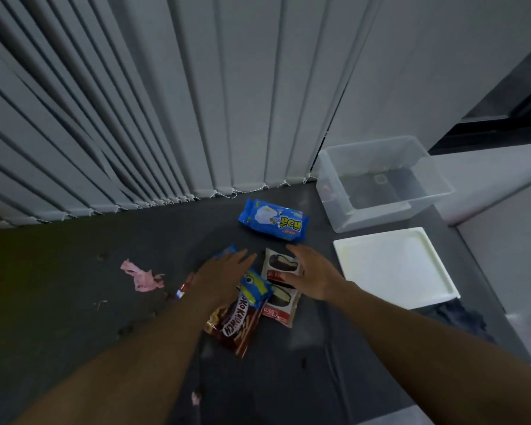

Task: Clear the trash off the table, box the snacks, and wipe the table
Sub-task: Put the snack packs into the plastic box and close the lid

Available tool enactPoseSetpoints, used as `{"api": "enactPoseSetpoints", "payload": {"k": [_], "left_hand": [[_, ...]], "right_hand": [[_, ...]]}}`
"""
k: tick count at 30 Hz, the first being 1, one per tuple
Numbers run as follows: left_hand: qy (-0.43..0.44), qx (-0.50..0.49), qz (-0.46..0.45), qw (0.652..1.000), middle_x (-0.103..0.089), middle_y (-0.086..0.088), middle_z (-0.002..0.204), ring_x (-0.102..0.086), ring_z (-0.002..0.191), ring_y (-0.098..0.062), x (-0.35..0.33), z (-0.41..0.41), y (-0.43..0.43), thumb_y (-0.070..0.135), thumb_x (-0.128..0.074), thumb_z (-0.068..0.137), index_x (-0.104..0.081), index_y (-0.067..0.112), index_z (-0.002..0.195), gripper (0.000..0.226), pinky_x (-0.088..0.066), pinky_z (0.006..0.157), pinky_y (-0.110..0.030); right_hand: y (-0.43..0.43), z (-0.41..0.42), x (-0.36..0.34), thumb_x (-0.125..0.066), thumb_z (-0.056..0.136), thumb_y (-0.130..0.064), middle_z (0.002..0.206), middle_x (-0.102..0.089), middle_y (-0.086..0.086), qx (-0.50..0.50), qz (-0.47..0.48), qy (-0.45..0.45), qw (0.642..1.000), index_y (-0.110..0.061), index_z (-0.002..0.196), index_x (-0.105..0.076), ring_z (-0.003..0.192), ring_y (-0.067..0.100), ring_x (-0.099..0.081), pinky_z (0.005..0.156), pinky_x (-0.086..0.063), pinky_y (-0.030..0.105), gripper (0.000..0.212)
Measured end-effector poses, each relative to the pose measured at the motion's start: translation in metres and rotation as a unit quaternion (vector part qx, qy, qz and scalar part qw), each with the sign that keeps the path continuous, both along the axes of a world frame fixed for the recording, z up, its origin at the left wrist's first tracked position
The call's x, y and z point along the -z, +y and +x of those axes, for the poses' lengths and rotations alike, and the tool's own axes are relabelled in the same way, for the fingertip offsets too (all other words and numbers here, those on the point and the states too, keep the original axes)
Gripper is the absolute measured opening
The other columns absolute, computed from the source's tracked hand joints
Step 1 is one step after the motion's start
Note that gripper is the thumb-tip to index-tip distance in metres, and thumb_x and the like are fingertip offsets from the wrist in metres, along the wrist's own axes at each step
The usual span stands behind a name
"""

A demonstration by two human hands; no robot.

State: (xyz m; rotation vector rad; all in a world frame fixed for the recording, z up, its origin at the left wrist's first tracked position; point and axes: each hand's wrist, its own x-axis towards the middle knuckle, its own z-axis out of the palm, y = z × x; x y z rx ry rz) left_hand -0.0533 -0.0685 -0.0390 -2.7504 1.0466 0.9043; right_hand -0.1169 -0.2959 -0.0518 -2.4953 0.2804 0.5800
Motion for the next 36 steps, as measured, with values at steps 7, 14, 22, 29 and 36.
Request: {"api": "enactPoseSetpoints", "payload": {"k": [7, 14, 22, 29, 36], "left_hand": [[-0.074, 0.0, 0.028, 0.997, -0.036, -0.004, 0.15, -0.031, 0.137, -0.028, 0.003, 0.006, -0.013, 0.042, -0.061, 0.094, -0.038, 0.022, 0.15, 0.064, -0.033, 0.109, -0.042], [-0.009, -0.258, -0.057, 0.964, -0.04, -0.009, 0.138, -0.051, 0.12, -0.027, 0.004, 0.005, -0.009, 0.054, -0.056, 0.095, -0.042, 0.012, 0.137, 0.061, -0.047, 0.094, -0.038], [0.042, -0.355, -0.082, 0.93, -0.045, -0.012, 0.139, -0.049, 0.124, -0.027, 0.019, 0.0, -0.005, 0.047, -0.05, 0.1, -0.04, 0.009, 0.135, 0.052, -0.041, 0.101, -0.036], [0.073, -0.422, -0.09, 0.899, -0.039, -0.017, 0.143, -0.047, 0.127, -0.031, 0.016, 0.001, -0.015, 0.045, -0.049, 0.101, -0.033, 0.005, 0.137, 0.056, -0.041, 0.094, -0.034], [0.046, -0.43, -0.168, 0.886, -0.045, -0.016, 0.13, -0.049, 0.107, -0.023, -0.004, 0.006, -0.03, 0.033, -0.05, 0.103, -0.038, 0.004, 0.125, 0.039, -0.038, 0.083, -0.031]], "right_hand": [[-0.022, 0.024, 0.002, -0.064, 0.091, -0.045, 0.138, -0.046, 0.002, -0.015, -0.026, -0.078, 0.997, -0.029, 0.148, -0.038, 0.125, 0.021, -0.048, 0.103, -0.045, 0.038, 0.064], [-0.014, 0.07, 0.008, -0.068, 0.087, -0.047, 0.161, -0.015, 0.004, -0.027, -0.063, -0.124, 0.99, -0.029, 0.151, -0.03, 0.148, 0.028, -0.014, 0.117, -0.027, 0.052, 0.077], [-0.003, 0.093, 0.023, -0.066, 0.086, -0.053, 0.15, -0.019, 0.004, -0.046, -0.137, -0.027, 0.989, -0.039, 0.155, -0.008, 0.138, 0.033, -0.021, 0.104, -0.035, 0.06, 0.092], [-0.002, 0.096, 0.021, -0.074, 0.08, -0.034, 0.14, -0.033, 0.008, 0.015, -0.054, -0.005, 0.998, -0.033, 0.144, -0.026, 0.13, 0.032, -0.036, 0.102, -0.042, 0.056, 0.08], [-0.01, 0.086, 0.016, -0.073, 0.079, -0.041, 0.126, -0.044, 0.009, 0.048, 0.007, -0.021, 0.999, -0.03, 0.133, -0.031, 0.112, 0.036, -0.055, 0.092, -0.051, 0.048, 0.069]]}}
